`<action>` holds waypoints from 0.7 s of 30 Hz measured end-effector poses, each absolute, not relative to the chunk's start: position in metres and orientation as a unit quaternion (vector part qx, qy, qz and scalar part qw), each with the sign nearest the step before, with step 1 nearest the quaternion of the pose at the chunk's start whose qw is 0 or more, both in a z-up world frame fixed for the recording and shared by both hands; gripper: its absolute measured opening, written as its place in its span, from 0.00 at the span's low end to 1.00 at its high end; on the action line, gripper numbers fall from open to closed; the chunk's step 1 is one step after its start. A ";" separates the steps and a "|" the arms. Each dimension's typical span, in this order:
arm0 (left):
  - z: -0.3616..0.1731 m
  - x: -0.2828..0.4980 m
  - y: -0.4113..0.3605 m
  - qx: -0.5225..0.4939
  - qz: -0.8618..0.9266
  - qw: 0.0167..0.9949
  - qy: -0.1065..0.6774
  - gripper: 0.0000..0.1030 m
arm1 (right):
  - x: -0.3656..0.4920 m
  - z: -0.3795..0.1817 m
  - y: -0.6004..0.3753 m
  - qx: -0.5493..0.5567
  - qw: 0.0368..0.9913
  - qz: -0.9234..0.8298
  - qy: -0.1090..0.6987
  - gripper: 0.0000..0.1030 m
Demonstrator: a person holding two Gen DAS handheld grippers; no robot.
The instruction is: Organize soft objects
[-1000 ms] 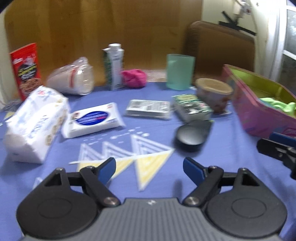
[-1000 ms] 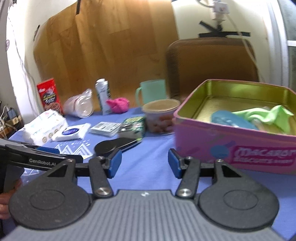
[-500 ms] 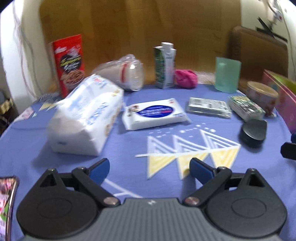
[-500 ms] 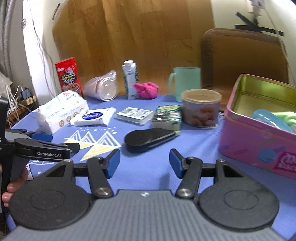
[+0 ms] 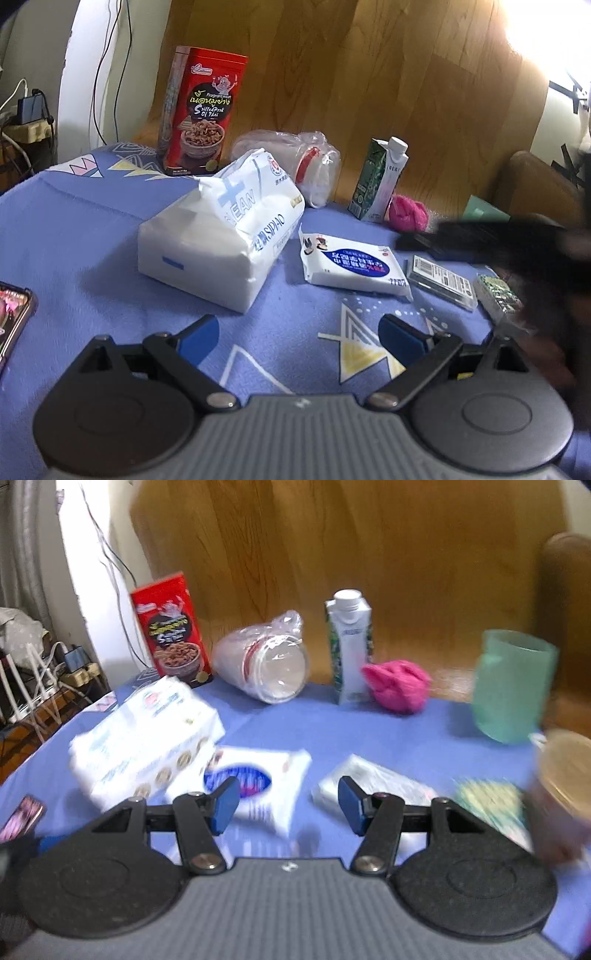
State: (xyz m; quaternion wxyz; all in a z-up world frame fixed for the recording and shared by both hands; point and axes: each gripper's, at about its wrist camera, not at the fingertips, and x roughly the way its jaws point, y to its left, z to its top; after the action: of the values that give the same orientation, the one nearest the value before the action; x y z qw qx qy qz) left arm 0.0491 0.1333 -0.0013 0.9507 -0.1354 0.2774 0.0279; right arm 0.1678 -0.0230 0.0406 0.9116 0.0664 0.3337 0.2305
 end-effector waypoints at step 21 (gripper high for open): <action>-0.003 0.041 0.151 -0.188 0.028 0.950 0.248 0.94 | 0.120 0.031 -0.026 -0.007 0.872 0.317 0.373 0.50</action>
State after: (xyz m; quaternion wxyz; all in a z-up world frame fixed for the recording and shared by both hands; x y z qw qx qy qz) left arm 0.0415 0.1505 -0.0031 0.9500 -0.1881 0.2479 0.0278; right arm 0.1201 -0.0265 0.0306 0.8723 -0.0068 0.3725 0.3167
